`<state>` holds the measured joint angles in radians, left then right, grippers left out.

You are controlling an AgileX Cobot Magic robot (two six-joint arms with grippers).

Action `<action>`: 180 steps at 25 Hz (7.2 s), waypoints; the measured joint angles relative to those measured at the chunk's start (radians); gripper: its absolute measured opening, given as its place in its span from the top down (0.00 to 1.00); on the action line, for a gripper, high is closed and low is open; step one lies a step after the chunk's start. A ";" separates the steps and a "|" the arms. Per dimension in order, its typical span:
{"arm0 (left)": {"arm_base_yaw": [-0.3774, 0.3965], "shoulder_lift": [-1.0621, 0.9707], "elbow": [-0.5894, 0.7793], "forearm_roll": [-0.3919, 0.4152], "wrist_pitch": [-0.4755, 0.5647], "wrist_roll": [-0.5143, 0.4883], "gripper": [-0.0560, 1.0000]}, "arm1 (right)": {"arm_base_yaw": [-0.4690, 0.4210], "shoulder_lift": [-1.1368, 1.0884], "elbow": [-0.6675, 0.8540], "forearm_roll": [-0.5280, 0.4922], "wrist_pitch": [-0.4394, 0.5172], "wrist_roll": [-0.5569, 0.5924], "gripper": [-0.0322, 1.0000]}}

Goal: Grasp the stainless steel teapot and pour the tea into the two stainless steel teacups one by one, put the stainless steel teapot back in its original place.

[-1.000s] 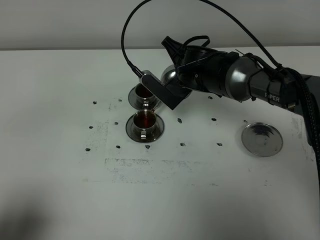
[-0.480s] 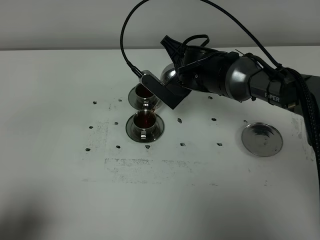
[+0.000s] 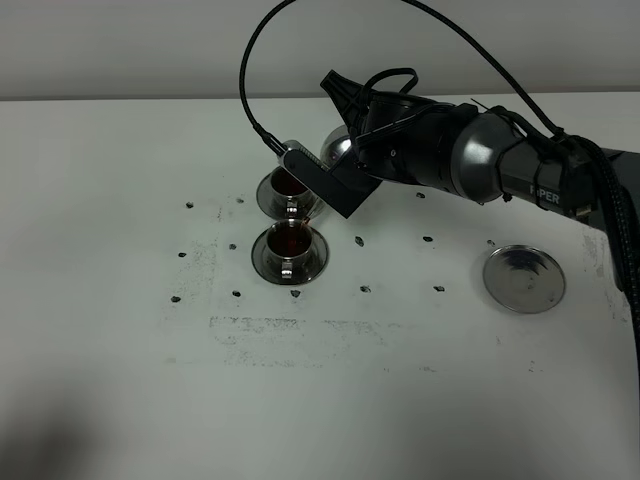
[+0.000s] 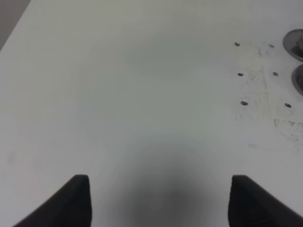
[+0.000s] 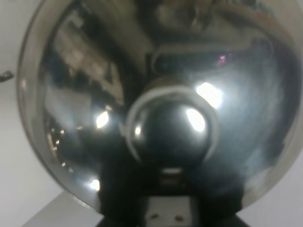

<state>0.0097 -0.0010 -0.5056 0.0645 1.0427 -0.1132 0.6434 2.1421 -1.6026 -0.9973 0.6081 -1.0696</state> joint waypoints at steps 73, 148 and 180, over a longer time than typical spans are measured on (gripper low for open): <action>0.000 0.000 0.000 0.000 0.000 0.000 0.39 | -0.112 -0.335 0.382 0.929 0.209 0.996 0.78; 0.000 0.000 0.000 0.000 0.000 0.000 0.39 | -0.433 -0.441 0.626 0.933 0.042 1.024 0.40; 0.000 0.000 0.000 0.000 0.000 0.000 0.39 | -0.433 -1.708 0.960 0.969 0.346 1.024 0.67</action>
<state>0.0097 -0.0010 -0.5056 0.0645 1.0427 -0.1132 0.2104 0.4340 -0.6423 -0.0287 0.9542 -0.0452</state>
